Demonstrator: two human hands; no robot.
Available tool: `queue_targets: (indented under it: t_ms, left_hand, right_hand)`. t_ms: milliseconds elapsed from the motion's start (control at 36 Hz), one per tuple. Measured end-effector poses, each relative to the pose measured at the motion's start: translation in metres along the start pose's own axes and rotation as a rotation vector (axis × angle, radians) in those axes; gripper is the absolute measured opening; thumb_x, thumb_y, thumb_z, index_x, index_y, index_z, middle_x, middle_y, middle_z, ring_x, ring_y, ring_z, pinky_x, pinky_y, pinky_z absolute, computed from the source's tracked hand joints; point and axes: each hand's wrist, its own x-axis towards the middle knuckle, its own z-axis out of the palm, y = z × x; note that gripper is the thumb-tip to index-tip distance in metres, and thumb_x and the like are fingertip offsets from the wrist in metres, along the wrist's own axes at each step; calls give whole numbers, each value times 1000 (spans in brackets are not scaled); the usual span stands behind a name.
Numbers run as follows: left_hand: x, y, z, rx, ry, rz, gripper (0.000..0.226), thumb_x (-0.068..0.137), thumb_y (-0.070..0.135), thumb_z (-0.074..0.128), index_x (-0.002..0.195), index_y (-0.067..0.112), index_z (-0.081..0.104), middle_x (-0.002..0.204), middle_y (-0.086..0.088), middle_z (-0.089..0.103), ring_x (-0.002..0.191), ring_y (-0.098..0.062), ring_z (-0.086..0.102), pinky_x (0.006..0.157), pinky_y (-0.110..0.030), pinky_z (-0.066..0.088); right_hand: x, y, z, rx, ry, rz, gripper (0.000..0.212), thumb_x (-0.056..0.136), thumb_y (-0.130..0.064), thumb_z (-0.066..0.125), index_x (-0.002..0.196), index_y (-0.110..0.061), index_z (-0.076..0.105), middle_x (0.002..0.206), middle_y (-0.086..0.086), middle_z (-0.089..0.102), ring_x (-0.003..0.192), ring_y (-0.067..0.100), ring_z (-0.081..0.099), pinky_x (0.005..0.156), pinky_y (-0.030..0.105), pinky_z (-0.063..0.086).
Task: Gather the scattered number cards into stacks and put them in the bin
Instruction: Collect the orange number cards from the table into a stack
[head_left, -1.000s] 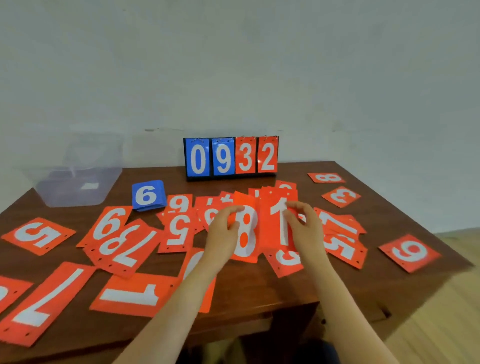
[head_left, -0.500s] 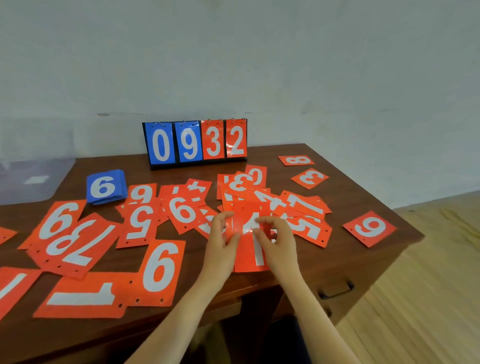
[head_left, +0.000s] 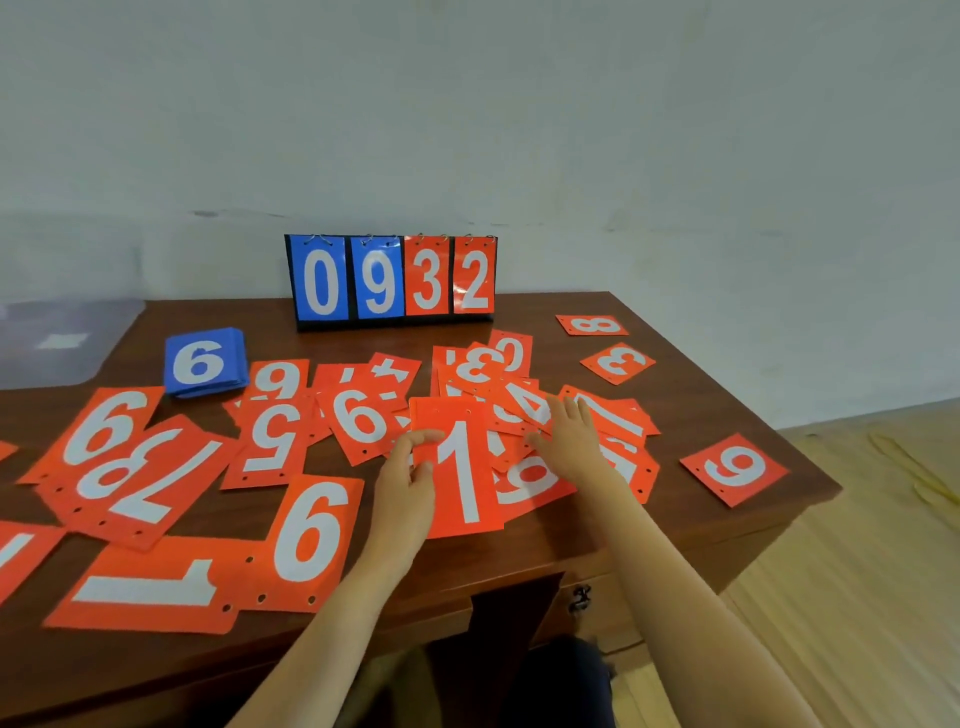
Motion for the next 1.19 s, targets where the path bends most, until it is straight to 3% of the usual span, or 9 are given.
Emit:
queue_targets:
  t_ms: [139, 250, 500, 583, 722, 833, 944, 1056, 1194]
  left_hand:
    - [2, -1, 2, -20, 19, -16, 23, 99, 18, 43, 107, 36, 54, 123, 10, 47, 112, -14, 53, 85, -38, 56]
    - [2, -3, 7, -33, 8, -17, 19, 98, 19, 46, 105, 35, 53, 120, 11, 48, 97, -4, 53, 67, -19, 52]
    - [4, -1, 12, 7, 19, -8, 16, 96, 24, 49, 103, 37, 54, 122, 12, 47, 109, -8, 50, 77, -21, 52]
    - [5, 0, 10, -21, 30, -21, 17, 98, 23, 47, 99, 38, 54, 122, 10, 47, 109, -11, 52, 79, -25, 54]
    - [10, 5, 11, -27, 56, -13, 21, 100, 25, 40, 109, 34, 56, 126, 10, 47, 112, -11, 50, 92, -36, 51]
    - [14, 13, 15, -3, 51, 28, 22, 100, 24, 39, 111, 37, 52, 123, 11, 47, 114, -12, 51, 93, -37, 52]
    - [12, 17, 23, -24, 43, 57, 26, 101, 20, 37, 113, 36, 54, 123, 15, 44, 118, -8, 45, 95, -31, 48]
    - [1, 20, 31, -135, 23, 79, 24, 101, 22, 38, 112, 35, 55, 120, 15, 49, 107, -3, 52, 71, -12, 49]
    - [-5, 18, 41, -187, 3, 53, 19, 93, 24, 55, 107, 38, 56, 118, 15, 53, 115, -15, 54, 92, -41, 53]
  right_hand:
    - [27, -2, 3, -95, -98, 1, 66, 97, -45, 41, 151, -18, 14, 159, 10, 7, 146, 31, 0, 116, 50, 9]
    - [33, 0, 14, -209, -138, -37, 52, 99, -41, 34, 144, -17, 31, 151, 11, 29, 140, 31, 26, 113, 51, 25]
    - [17, -13, 12, -536, 32, -231, 31, 97, -20, 47, 125, -9, 52, 117, 9, 58, 102, 25, 61, 82, 33, 52]
    - [12, -15, -9, -317, 136, -193, 25, 98, -17, 44, 119, -9, 54, 112, 9, 63, 98, 25, 64, 79, 33, 52]
    - [-14, -16, -39, 478, 259, -75, 18, 97, -21, 47, 108, -13, 59, 96, -1, 64, 91, 19, 64, 79, 35, 56]
    - [-54, -15, -47, 931, 108, -84, 11, 96, -19, 53, 100, -21, 63, 101, -5, 69, 94, 17, 68, 79, 34, 58]
    - [-89, -17, -38, 1255, -12, 5, 16, 91, -15, 60, 107, -10, 59, 102, 3, 69, 91, 19, 70, 73, 31, 59]
    - [-101, -15, -22, 1261, 15, 116, 23, 87, -15, 67, 105, -15, 52, 94, 7, 63, 89, 21, 70, 70, 32, 58]
    - [-113, -21, -14, 779, 155, -30, 23, 87, -28, 66, 97, -29, 46, 85, 1, 62, 75, 13, 62, 62, 21, 49]
